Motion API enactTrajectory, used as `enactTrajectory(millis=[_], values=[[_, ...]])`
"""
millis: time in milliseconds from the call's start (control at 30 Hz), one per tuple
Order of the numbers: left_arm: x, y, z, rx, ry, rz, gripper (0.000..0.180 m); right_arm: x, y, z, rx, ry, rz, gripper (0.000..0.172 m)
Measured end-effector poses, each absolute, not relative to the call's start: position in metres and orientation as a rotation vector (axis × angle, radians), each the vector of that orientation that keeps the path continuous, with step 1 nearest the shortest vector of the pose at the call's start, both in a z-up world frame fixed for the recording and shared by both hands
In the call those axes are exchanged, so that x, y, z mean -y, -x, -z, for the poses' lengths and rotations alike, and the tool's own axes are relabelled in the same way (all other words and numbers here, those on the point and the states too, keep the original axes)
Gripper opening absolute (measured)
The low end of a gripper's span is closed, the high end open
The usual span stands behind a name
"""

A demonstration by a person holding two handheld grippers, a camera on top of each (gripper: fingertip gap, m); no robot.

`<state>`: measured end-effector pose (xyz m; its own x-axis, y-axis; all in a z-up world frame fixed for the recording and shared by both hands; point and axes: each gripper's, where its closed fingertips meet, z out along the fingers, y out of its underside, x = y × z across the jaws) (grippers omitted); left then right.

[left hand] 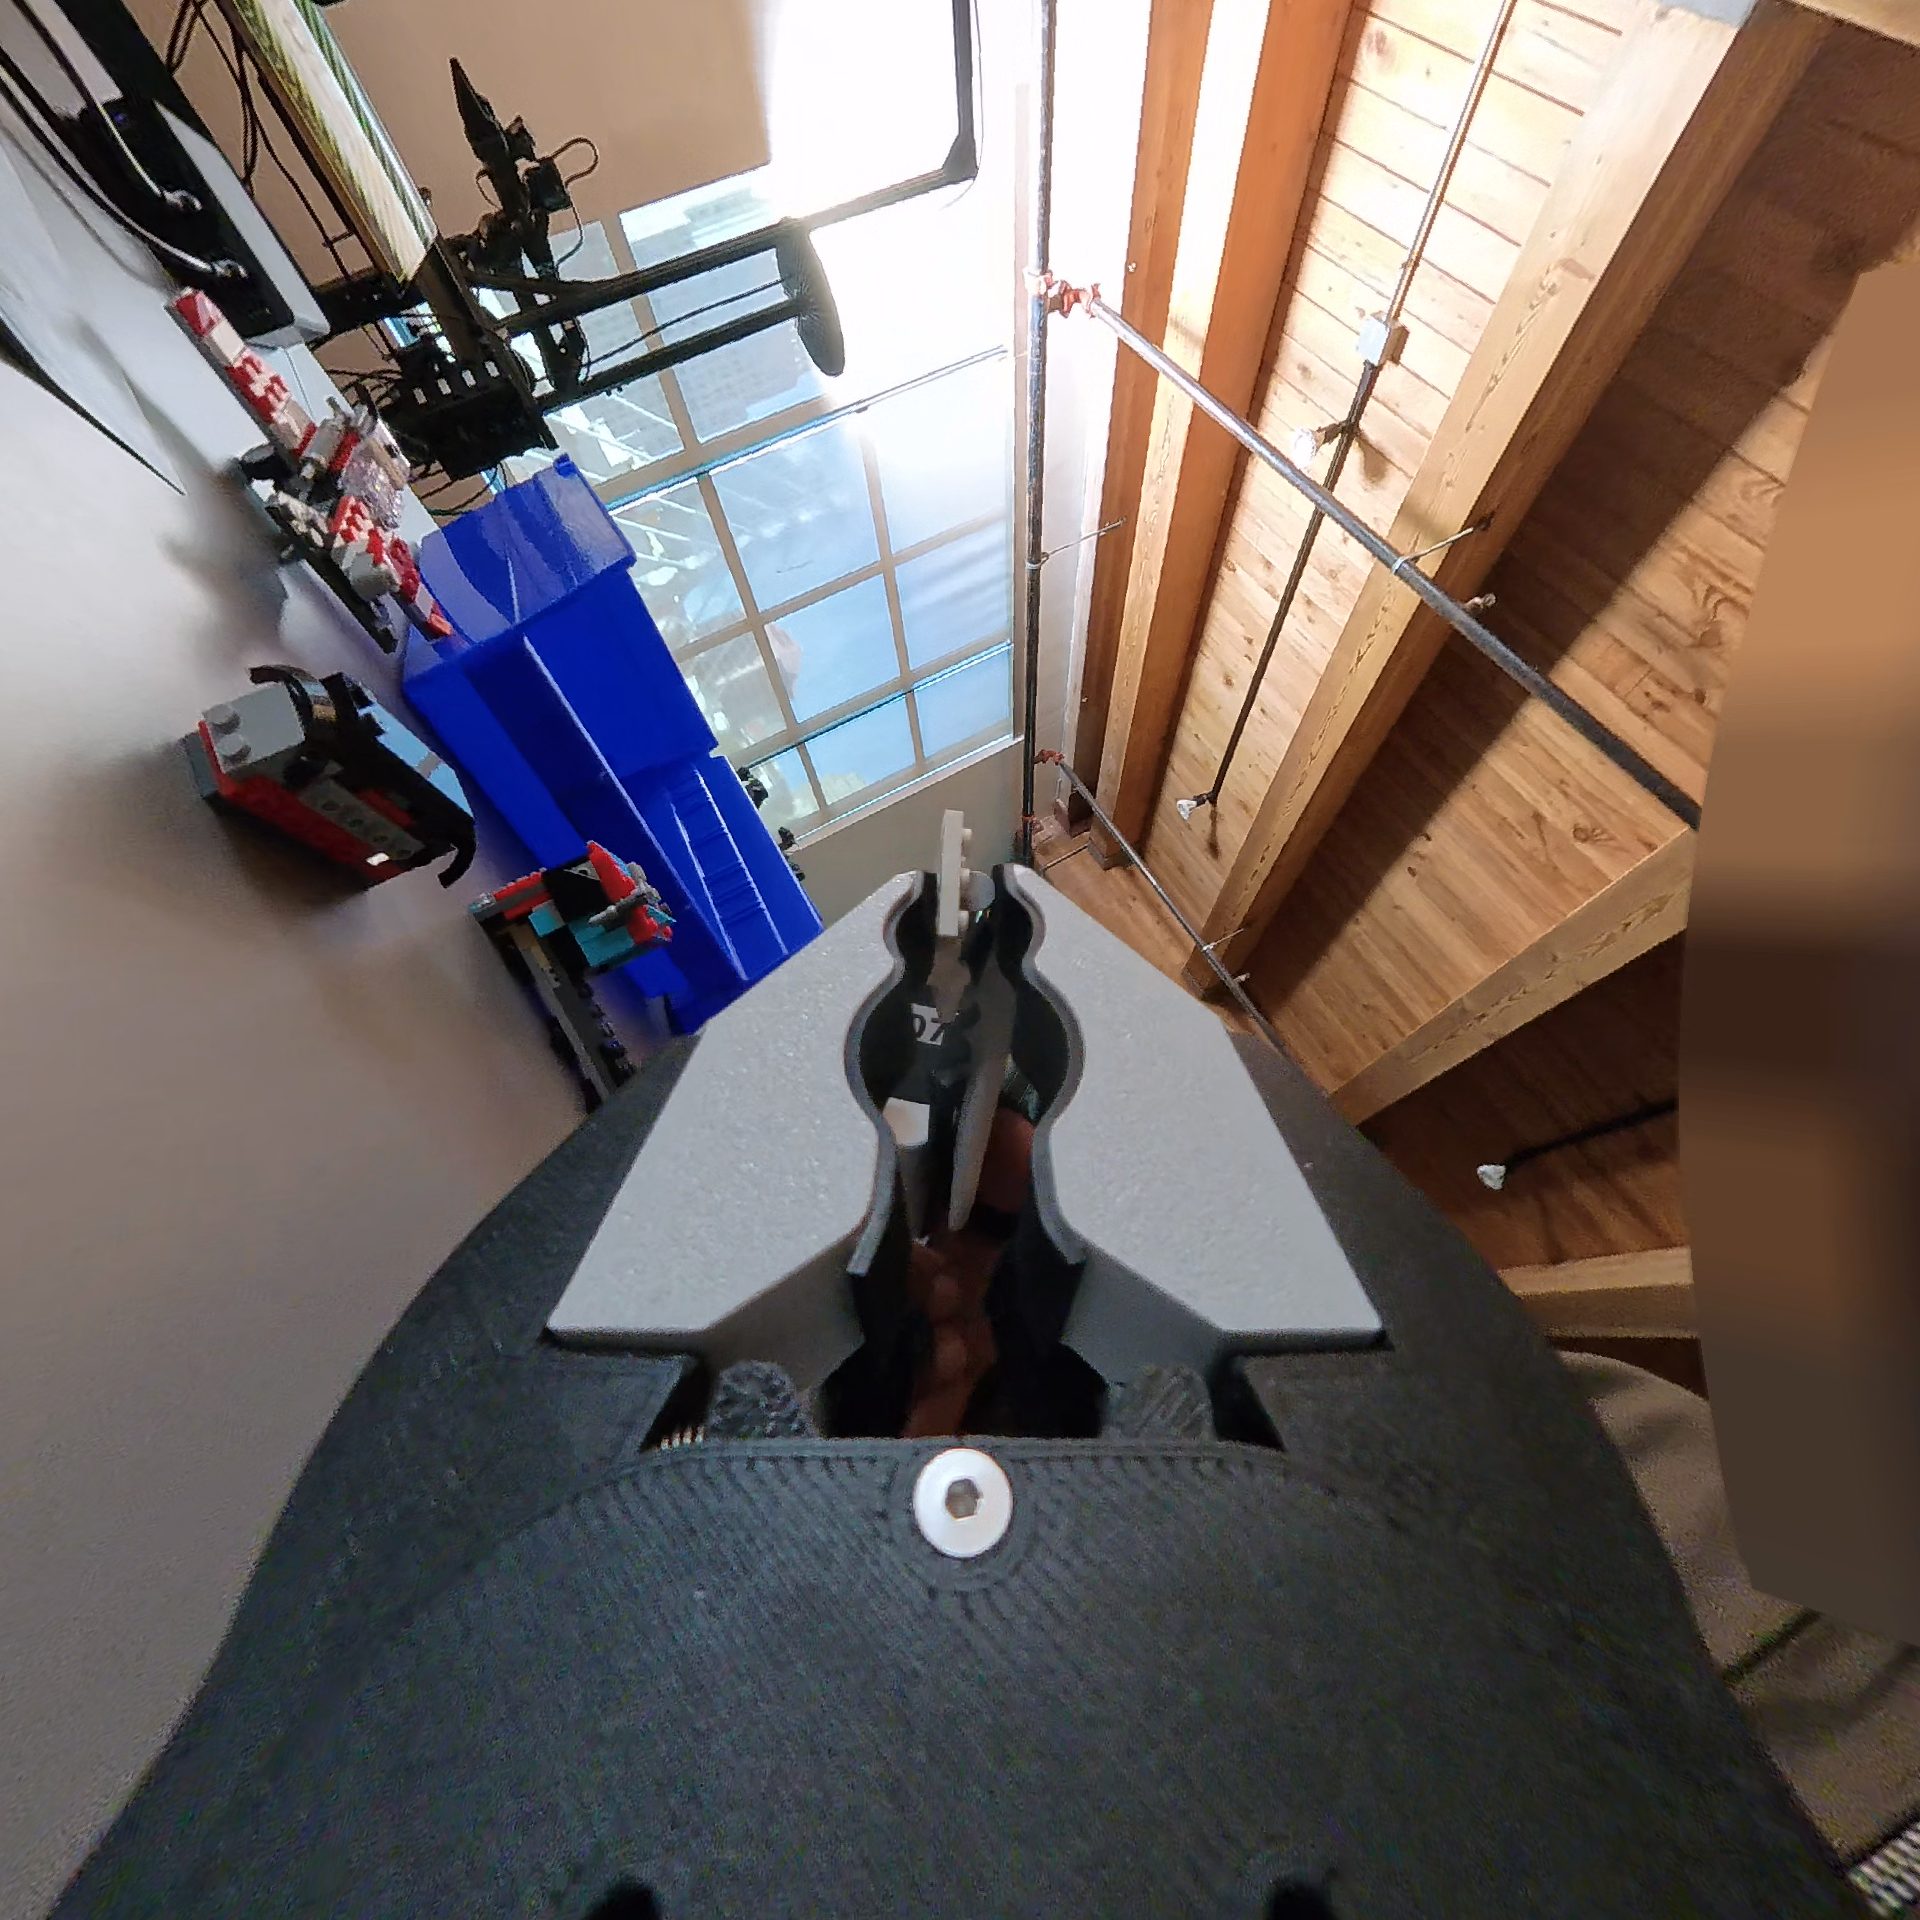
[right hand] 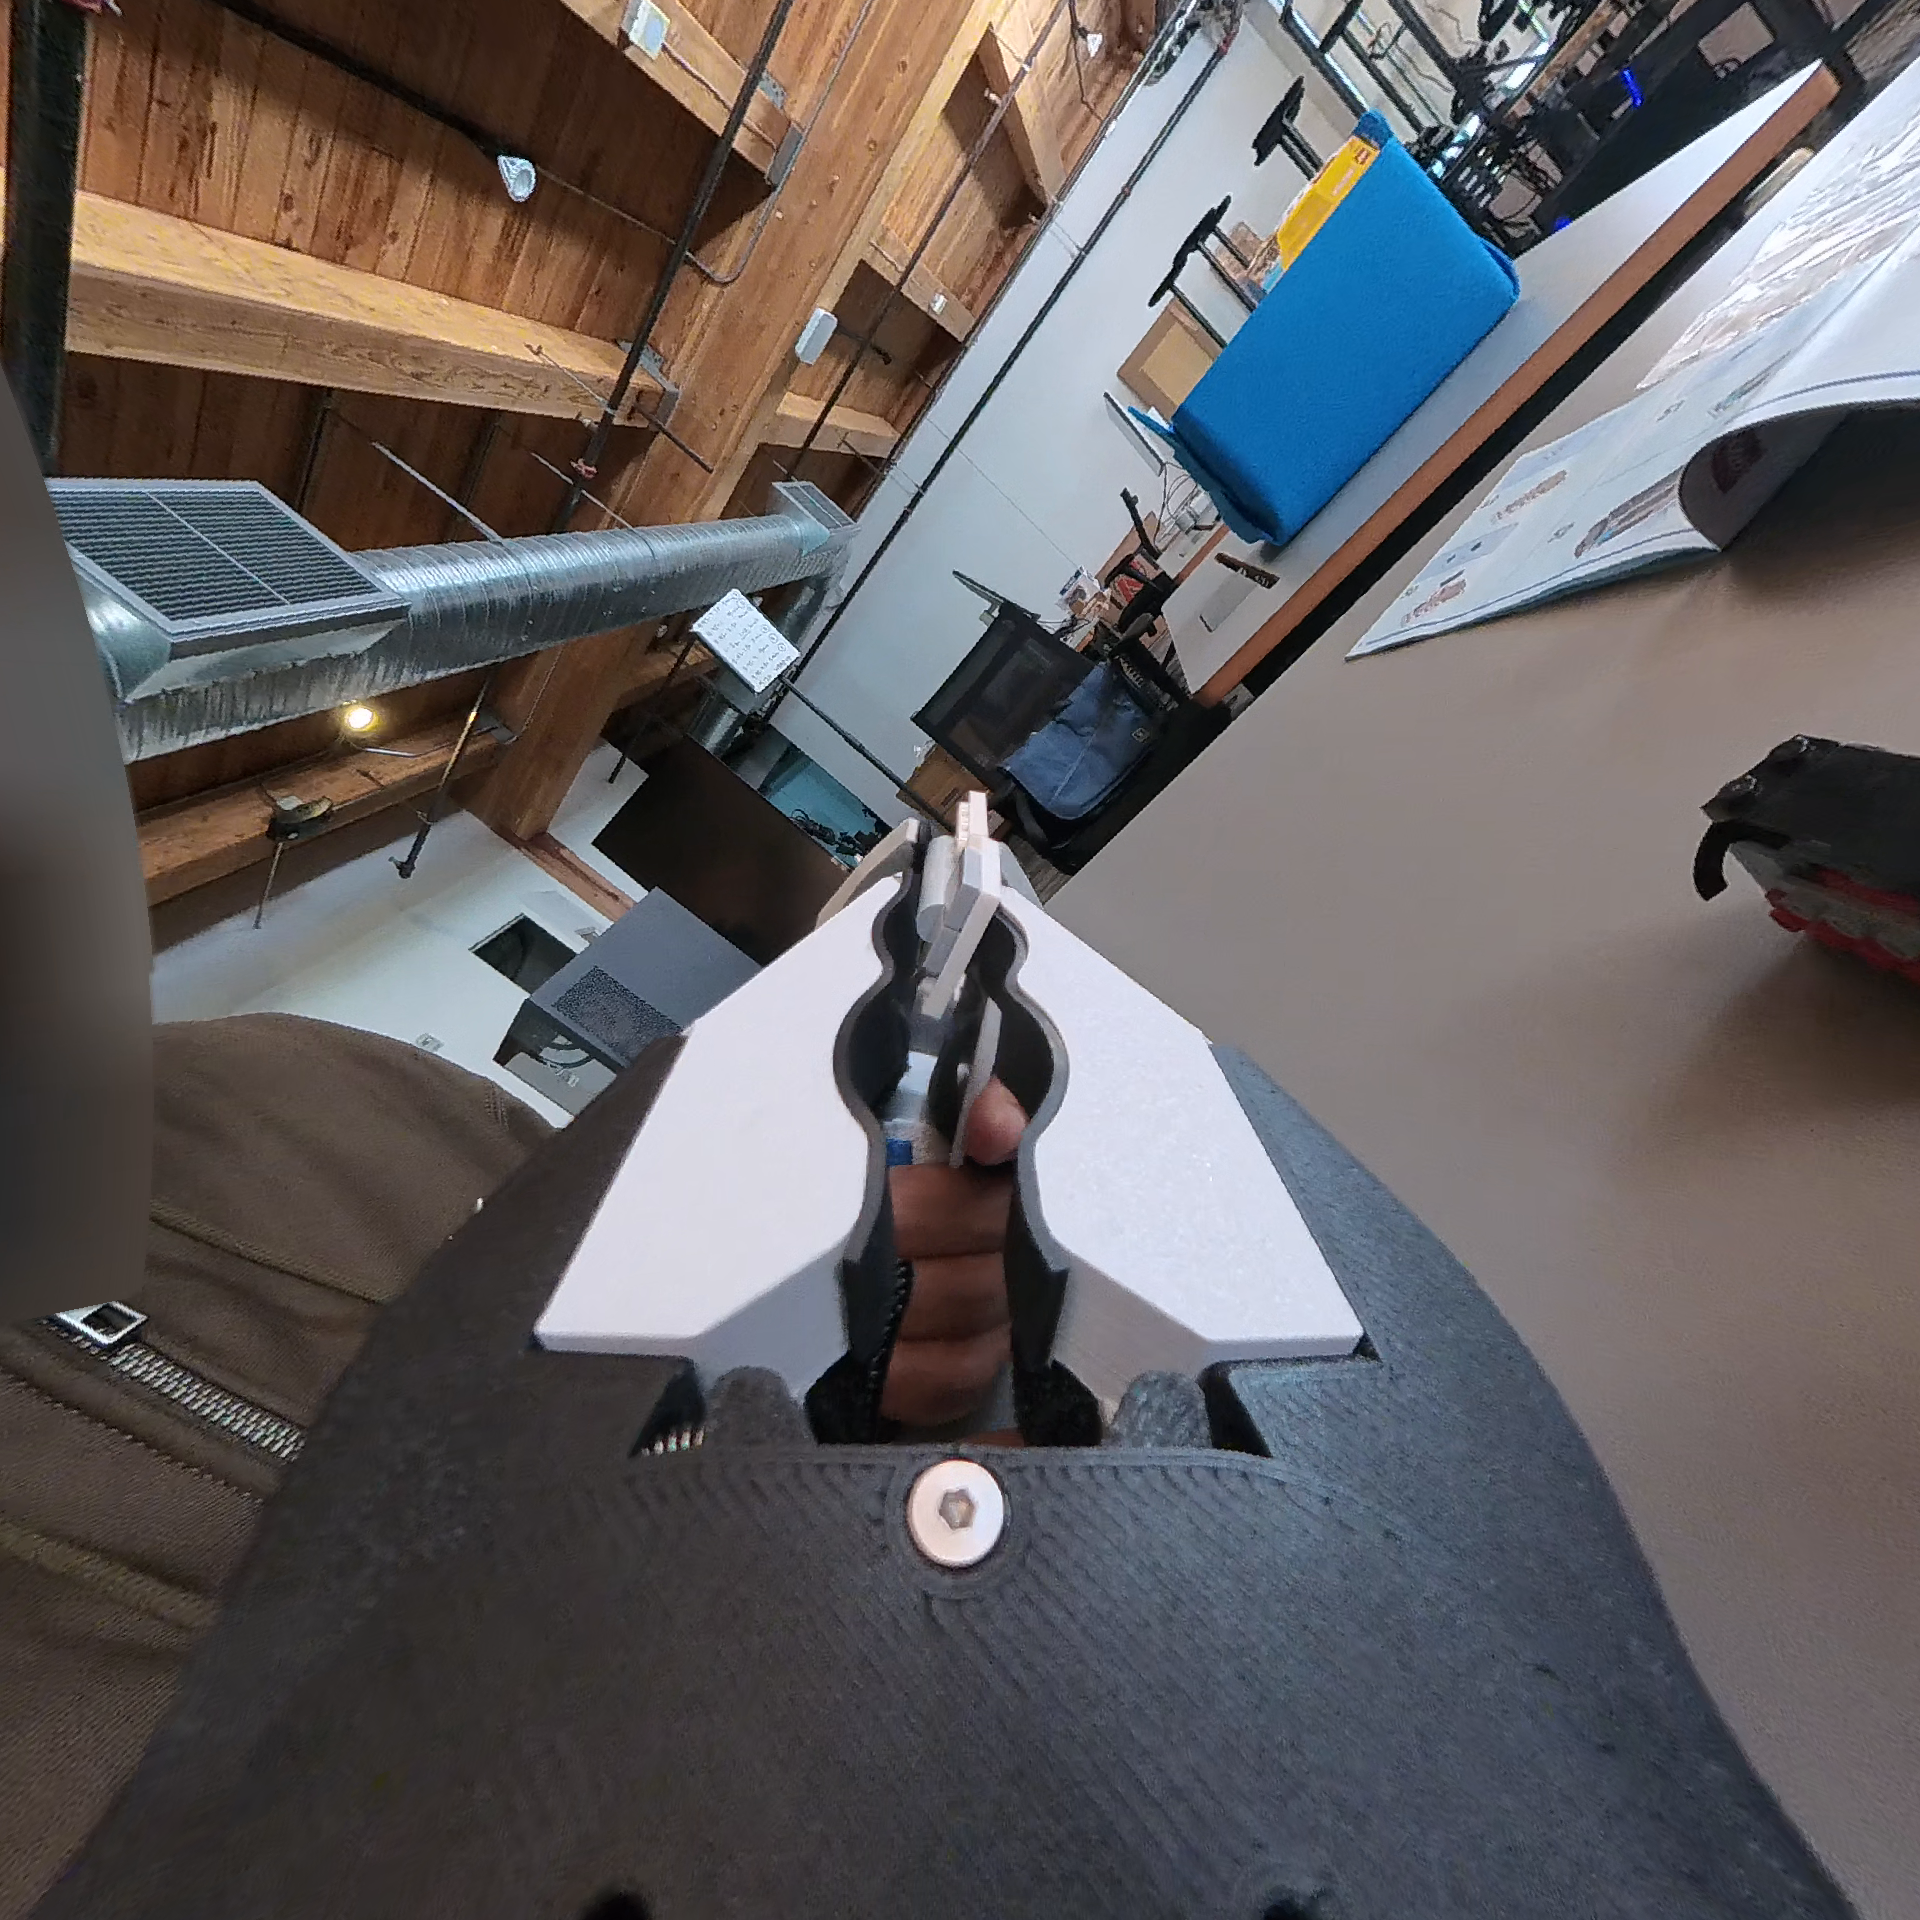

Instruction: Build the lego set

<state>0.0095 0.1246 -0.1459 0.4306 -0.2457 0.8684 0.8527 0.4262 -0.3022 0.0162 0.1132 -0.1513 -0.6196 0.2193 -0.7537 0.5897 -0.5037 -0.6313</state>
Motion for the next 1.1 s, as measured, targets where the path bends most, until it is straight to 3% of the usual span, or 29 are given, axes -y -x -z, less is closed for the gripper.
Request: enactTrajectory(millis=[667, 1100], values=[[-0.120, -0.016, 0.130, 0.788, 0.703, 1.030, 0.013, -0.112, -0.022, 0.138, -1.687, -1.148, 2.388, 0.011], [-0.117, -0.023, 0.126, 0.690, 0.822, 0.966, 0.015, -0.109, -0.028, 0.133, -1.846, -1.067, 2.474, 0.011]])
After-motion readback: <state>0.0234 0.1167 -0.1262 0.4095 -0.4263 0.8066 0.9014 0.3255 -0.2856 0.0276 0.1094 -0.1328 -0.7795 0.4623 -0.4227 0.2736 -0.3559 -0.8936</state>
